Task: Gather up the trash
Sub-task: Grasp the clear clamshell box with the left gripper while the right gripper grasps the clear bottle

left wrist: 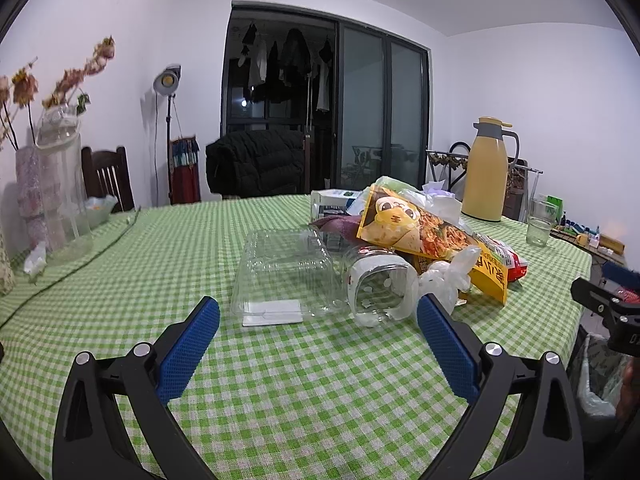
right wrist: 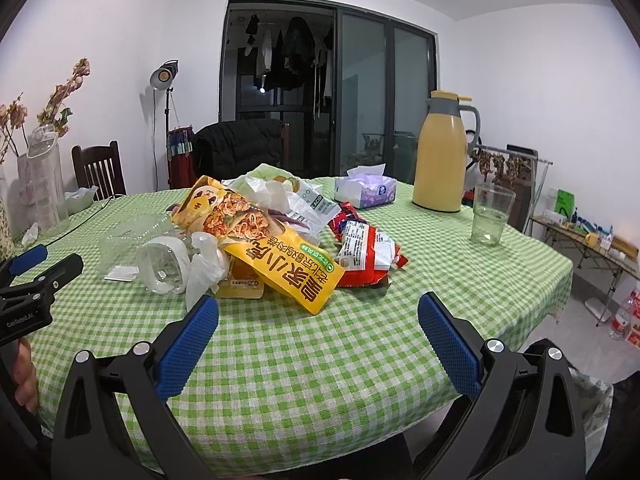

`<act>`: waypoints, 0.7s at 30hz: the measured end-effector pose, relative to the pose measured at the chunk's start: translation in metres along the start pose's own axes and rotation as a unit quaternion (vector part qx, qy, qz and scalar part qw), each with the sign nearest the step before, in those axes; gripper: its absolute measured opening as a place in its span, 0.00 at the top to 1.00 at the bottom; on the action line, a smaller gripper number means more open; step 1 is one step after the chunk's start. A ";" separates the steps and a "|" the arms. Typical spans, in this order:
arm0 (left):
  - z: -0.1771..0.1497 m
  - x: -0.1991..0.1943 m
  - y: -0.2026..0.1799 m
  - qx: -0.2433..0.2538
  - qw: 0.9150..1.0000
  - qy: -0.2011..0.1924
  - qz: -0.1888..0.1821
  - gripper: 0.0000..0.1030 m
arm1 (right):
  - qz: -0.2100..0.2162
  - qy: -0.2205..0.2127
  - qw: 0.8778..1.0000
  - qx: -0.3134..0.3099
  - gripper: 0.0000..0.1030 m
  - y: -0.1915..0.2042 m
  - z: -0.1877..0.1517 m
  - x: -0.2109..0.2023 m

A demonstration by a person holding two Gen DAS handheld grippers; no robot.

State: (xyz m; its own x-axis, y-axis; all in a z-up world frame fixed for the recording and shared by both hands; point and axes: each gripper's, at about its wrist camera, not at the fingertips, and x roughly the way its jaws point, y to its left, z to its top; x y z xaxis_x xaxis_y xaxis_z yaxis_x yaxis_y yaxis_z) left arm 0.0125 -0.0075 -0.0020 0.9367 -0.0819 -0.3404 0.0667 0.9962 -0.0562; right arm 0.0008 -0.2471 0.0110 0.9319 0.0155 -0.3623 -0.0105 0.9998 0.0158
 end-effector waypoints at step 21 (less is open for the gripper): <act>0.036 0.101 0.103 -0.226 0.958 0.172 -0.035 0.09 | 0.128 0.040 0.991 -0.011 0.11 0.017 0.021 0.050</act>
State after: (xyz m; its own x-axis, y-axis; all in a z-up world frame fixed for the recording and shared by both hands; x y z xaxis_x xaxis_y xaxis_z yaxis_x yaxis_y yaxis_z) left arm 0.1267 0.0883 -0.0084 0.7609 -0.2313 -0.6063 -0.1036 0.8790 -0.4654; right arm 0.0545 -0.2298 0.0124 0.8653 0.2695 -0.4226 -0.2524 0.9627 0.0971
